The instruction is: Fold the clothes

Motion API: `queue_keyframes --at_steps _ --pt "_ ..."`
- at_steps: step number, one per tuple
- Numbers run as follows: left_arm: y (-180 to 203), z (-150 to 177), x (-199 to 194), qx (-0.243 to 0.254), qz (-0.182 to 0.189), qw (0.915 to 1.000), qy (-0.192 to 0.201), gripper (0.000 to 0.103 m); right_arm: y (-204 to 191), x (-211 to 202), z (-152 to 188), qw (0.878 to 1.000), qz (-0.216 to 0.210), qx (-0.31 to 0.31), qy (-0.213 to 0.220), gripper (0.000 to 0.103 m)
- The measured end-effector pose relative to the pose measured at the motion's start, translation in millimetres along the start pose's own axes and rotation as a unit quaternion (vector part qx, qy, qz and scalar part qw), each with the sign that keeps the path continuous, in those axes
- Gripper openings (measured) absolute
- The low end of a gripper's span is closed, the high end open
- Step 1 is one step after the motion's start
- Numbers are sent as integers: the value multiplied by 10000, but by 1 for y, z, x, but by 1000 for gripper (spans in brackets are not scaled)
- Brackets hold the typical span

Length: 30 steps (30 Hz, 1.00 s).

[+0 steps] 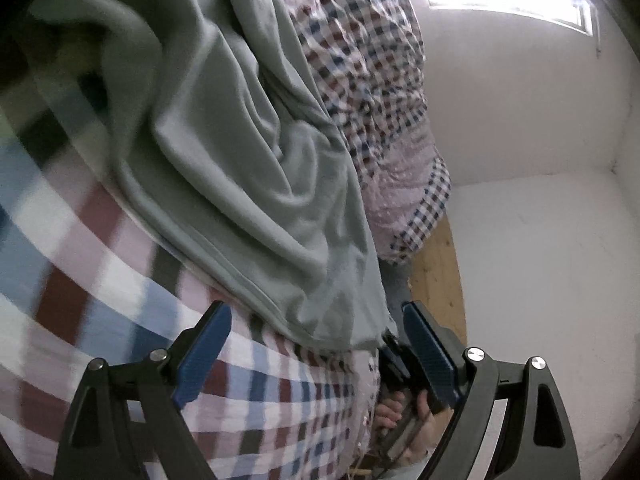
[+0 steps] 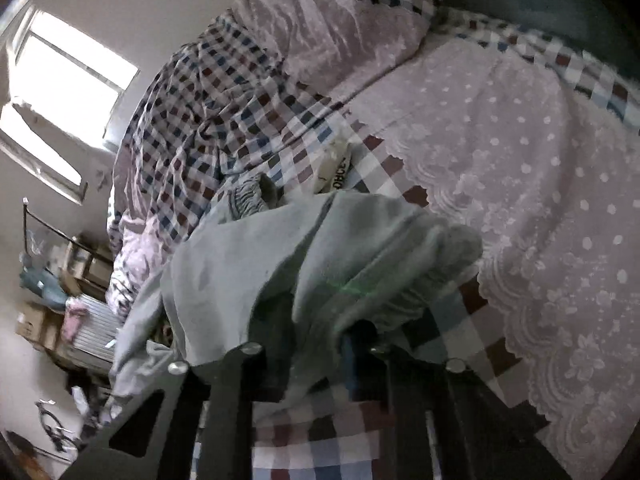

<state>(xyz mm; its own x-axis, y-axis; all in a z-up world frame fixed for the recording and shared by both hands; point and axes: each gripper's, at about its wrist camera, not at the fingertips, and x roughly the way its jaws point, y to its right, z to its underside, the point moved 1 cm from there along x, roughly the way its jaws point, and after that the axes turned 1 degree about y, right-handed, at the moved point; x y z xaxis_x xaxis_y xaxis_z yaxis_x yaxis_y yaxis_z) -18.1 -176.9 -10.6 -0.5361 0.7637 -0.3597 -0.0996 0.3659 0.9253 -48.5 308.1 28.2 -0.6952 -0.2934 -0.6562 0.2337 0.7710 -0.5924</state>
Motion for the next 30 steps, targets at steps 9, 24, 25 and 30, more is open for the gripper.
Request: queue_keyframes --at_steps 9,24,25,30 --pt "-17 -30 -42 441 -1020 9913 711 90 7 -55 43 9942 -667 477 699 12" --pt "-7 -45 16 1974 -2858 9363 521 56 38 -37 48 9872 -1154 906 622 12" --pt "-7 -47 19 2045 -2941 9320 544 56 40 -36 48 9876 -1135 911 596 13" --pt "-10 -60 32 2226 -3142 9205 672 53 42 -24 45 9904 -979 870 437 13"
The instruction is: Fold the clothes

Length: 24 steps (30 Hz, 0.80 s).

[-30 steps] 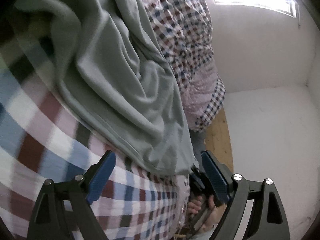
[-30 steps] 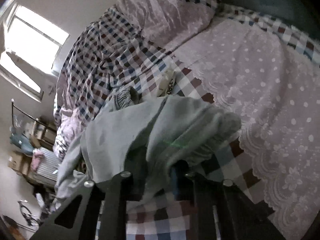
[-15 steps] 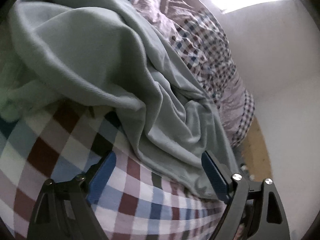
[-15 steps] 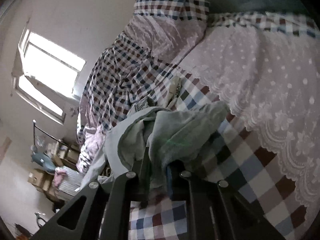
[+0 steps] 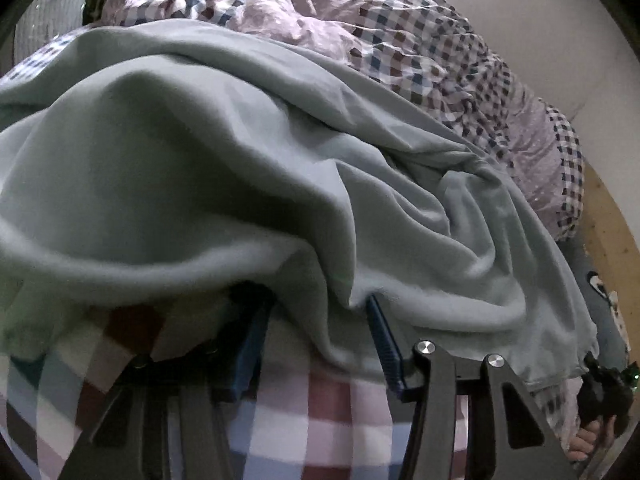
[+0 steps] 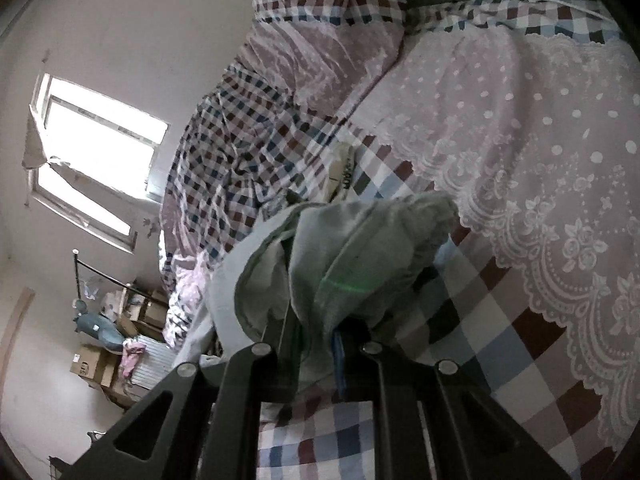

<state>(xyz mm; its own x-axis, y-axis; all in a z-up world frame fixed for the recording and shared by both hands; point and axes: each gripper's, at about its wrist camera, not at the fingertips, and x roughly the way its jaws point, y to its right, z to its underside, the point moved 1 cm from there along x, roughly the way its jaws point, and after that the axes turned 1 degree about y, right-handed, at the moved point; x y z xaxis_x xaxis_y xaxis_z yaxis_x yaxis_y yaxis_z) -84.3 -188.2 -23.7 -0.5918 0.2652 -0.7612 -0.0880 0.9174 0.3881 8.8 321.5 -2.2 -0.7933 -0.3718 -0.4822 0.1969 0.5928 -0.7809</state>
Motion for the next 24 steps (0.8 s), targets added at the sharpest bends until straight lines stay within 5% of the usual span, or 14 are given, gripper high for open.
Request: queue_keyframes --at_steps 2,4,6,14,24 --pt "0 -1 1 14 0 10000 52 41 -2 4 0 9999 97 -118 -50 14" --pt "-5 -1 0 -162 169 9997 52 17 -3 7 0 9997 119 -173 -83 14" --pt "-10 0 -4 -374 367 9986 75 9 -3 7 0 9996 155 -229 -79 13" --pt "2 -3 -63 -536 935 9913 753 3 -21 -16 -1 9974 293 -628 195 12" --pt "5 5 -179 -742 1473 9718 1684 2 -41 -83 3 9944 136 -885 569 11"
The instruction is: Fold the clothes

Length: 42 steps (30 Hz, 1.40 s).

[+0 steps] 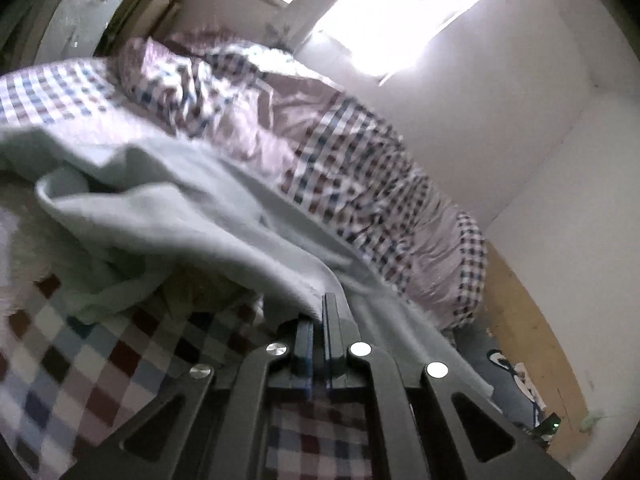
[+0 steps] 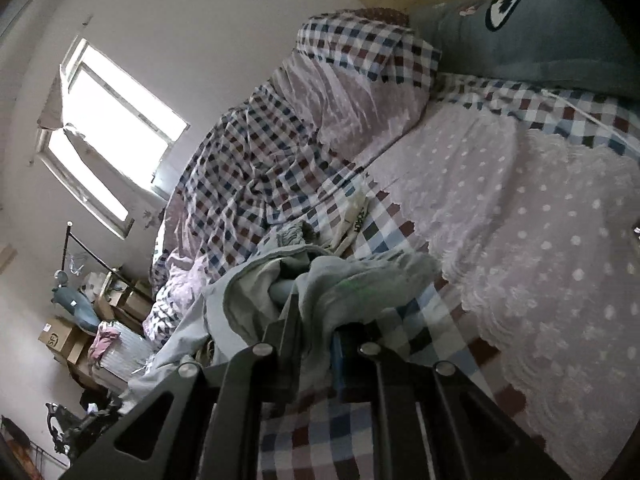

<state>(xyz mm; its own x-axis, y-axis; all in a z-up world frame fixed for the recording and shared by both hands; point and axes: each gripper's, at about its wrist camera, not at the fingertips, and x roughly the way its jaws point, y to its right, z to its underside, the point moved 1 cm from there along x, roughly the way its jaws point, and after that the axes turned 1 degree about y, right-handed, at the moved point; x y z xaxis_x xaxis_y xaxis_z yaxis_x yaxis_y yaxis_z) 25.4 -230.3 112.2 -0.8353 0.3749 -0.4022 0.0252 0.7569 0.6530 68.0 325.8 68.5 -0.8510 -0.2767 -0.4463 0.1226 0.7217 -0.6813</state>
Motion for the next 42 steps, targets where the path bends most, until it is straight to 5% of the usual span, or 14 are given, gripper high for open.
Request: queue_keyframes --at_steps 9,13,17,22,25,34,42 --pt "-19 18 -122 -336 -211 9988 303 1 -10 -71 86 9992 -68 310 -223 11" --pt "-44 13 -166 -571 -602 9933 808 1 -26 -66 166 9951 6 80 -988 12" --pt "-76 11 -180 -1017 -923 9868 856 1 -33 -51 221 9849 188 -300 -1695 19" --pt "-92 20 -179 -1136 -1277 9821 797 1 -7 -66 199 9872 221 -11 -1580 61" --pt "-91 20 -176 -1035 -1383 9820 764 1 14 -70 178 9896 330 325 -1359 64" --pt "-84 22 -175 -859 -1519 9828 608 2 42 -25 149 9805 -40 1058 -1658 65" --pt "-86 26 -177 -857 -1602 9819 532 2 49 -30 155 9692 -791 1898 -1352 64"
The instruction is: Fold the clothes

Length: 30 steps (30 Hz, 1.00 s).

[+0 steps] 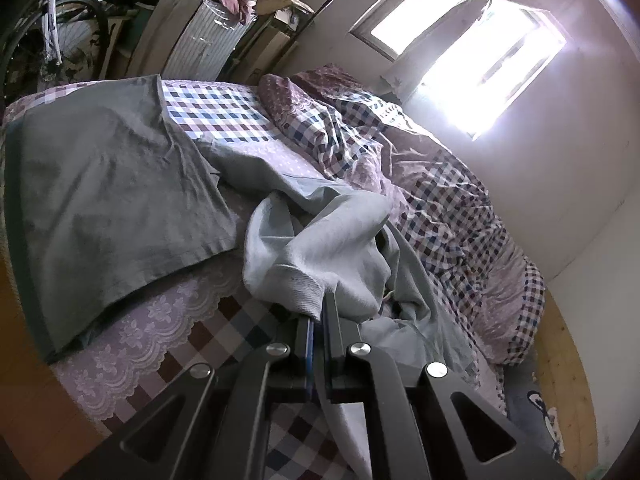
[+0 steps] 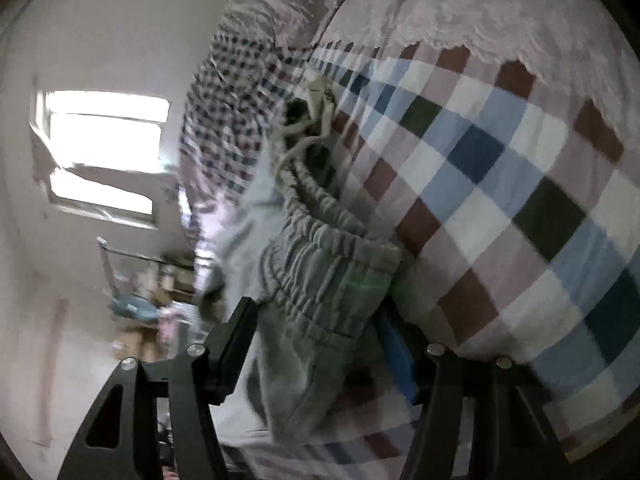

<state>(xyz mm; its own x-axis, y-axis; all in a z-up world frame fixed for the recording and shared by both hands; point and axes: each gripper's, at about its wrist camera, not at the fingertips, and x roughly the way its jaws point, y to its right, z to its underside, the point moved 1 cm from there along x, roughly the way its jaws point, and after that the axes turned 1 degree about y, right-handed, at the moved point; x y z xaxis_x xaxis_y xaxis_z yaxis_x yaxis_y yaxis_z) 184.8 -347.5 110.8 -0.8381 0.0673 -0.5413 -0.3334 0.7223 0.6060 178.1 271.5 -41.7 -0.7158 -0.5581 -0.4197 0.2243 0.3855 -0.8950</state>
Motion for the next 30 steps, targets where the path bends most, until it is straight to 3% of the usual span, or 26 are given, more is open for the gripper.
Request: queue_keyframes --at_steps 3,6,15,17,21,26,28,30 --pt "-1 0 0 9 -17 10000 -11 2 -2 5 9 9993 324 -153 -90 63" --pt "-3 1 1 18 -34 10000 -22 2 -8 9 11 9978 576 -303 100 65" --pt "-9 2 3 24 -82 9999 -62 2 13 -6 2 9933 -504 809 651 65" --pt "-11 2 3 37 -92 9999 -65 2 14 -4 -2 9918 -557 958 643 65" --pt "-10 4 3 69 -108 9999 -81 2 -3 12 -6 9982 -83 435 411 65" --pt "-8 6 3 89 -124 9998 -129 2 -14 25 -14 9991 169 84 369 61" --pt "-7 7 4 102 -130 9997 -157 2 -22 24 -20 9982 343 -257 417 43" --pt "-5 8 5 118 -131 9997 -190 2 -37 18 -24 9936 687 -727 530 36"
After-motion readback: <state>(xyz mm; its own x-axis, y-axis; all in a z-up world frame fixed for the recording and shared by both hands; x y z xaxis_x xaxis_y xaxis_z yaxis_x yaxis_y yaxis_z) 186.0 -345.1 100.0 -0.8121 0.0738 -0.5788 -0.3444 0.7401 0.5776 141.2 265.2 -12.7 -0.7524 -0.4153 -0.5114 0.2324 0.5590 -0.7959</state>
